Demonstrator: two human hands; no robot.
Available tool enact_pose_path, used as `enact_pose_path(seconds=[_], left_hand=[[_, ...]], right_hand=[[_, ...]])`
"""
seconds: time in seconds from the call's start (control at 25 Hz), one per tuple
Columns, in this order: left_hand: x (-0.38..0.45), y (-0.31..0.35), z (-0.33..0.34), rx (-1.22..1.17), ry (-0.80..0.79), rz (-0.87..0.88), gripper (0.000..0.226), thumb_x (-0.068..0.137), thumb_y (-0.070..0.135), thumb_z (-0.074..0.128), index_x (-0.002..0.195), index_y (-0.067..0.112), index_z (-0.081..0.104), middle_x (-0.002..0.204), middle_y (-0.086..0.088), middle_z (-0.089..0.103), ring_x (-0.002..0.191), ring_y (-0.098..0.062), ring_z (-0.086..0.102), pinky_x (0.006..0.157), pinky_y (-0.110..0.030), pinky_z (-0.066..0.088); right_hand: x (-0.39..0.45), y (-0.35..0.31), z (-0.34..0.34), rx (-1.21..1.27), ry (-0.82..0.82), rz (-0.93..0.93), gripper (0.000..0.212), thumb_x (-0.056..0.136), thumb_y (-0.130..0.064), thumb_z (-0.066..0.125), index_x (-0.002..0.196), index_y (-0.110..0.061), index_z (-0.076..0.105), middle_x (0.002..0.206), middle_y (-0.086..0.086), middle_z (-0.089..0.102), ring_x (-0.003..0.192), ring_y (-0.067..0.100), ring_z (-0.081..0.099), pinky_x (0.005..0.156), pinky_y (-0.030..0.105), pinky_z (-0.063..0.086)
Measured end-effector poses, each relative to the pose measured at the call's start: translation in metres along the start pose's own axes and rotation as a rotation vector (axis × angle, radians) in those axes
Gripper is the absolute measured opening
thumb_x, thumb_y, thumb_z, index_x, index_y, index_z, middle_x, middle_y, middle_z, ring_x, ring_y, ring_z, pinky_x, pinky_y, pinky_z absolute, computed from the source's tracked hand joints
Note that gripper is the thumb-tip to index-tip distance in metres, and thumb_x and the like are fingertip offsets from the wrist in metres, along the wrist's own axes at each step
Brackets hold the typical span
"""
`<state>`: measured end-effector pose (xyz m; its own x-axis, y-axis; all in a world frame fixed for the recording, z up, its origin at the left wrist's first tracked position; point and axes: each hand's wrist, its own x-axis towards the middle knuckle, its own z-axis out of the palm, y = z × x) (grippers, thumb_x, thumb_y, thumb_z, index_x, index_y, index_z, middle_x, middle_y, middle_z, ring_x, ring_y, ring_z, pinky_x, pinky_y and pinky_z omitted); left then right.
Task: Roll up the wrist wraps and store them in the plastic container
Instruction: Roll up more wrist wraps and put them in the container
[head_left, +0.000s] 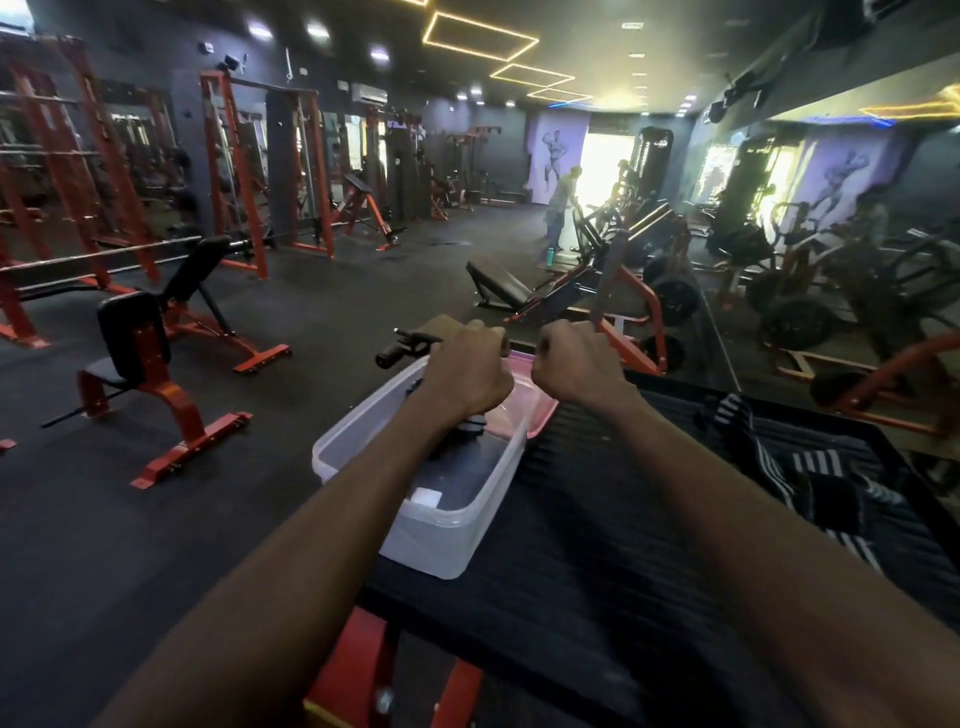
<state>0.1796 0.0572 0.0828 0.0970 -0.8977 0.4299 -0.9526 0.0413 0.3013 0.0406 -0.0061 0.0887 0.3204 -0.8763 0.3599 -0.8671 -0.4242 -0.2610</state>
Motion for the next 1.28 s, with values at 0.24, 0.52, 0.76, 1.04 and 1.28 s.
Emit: enact_pose_path(seconds=[0.24, 0.52, 0.76, 1.04, 1.28], left_hand=[[0.001, 0.084, 0.035, -0.048, -0.182, 0.148, 0.026, 0.083, 0.019, 0.054, 0.099, 0.01, 0.071, 0.107, -0.016, 0.07, 0.102, -0.037, 0.064, 0.087, -0.046, 0.055], [-0.008, 0.103, 0.06, 0.014, -0.268, 0.203, 0.022, 0.082, 0.02, 0.051, 0.094, 0.014, 0.069, 0.101, -0.013, 0.069, 0.095, -0.035, 0.063, 0.086, -0.048, 0.054], [-0.013, 0.098, 0.055, -0.052, -0.271, 0.195, 0.018, 0.084, 0.018, 0.05, 0.089, 0.015, 0.068, 0.095, -0.01, 0.069, 0.09, -0.03, 0.063, 0.081, -0.042, 0.054], [-0.003, 0.068, 0.027, -0.167, -0.047, 0.111, 0.025, 0.084, 0.015, 0.052, 0.093, 0.007, 0.074, 0.098, -0.014, 0.074, 0.093, -0.033, 0.066, 0.082, -0.042, 0.053], [-0.005, 0.014, -0.004, -0.086, 0.055, 0.035, 0.036, 0.077, 0.023, 0.043, 0.091, 0.003, 0.07, 0.099, -0.019, 0.073, 0.093, -0.04, 0.064, 0.079, -0.043, 0.051]], right_hand=[[-0.039, 0.08, -0.036, -0.287, -0.22, 0.232, 0.055, 0.082, -0.046, 0.069, 0.129, -0.019, 0.058, 0.136, 0.018, 0.048, 0.129, 0.044, 0.044, 0.106, 0.06, 0.034], [-0.057, 0.148, -0.023, -0.112, -0.297, 0.491, 0.099, 0.066, -0.06, 0.08, 0.143, -0.015, 0.037, 0.147, 0.02, 0.041, 0.131, 0.042, 0.047, 0.105, 0.052, 0.046], [-0.065, 0.146, -0.013, 0.112, -0.319, 0.467, 0.031, 0.07, -0.024, 0.083, 0.091, -0.012, 0.064, 0.098, 0.014, 0.067, 0.077, 0.03, 0.071, 0.055, 0.039, 0.062], [-0.029, 0.071, -0.042, 0.426, 0.022, 0.215, 0.046, 0.067, -0.043, 0.08, 0.102, -0.018, 0.063, 0.098, -0.002, 0.068, 0.093, 0.02, 0.065, 0.085, 0.036, 0.055], [-0.009, 0.006, -0.026, 0.472, 0.003, 0.086, 0.043, 0.067, -0.038, 0.087, 0.099, -0.019, 0.066, 0.098, 0.001, 0.07, 0.09, 0.021, 0.068, 0.08, 0.039, 0.058]])
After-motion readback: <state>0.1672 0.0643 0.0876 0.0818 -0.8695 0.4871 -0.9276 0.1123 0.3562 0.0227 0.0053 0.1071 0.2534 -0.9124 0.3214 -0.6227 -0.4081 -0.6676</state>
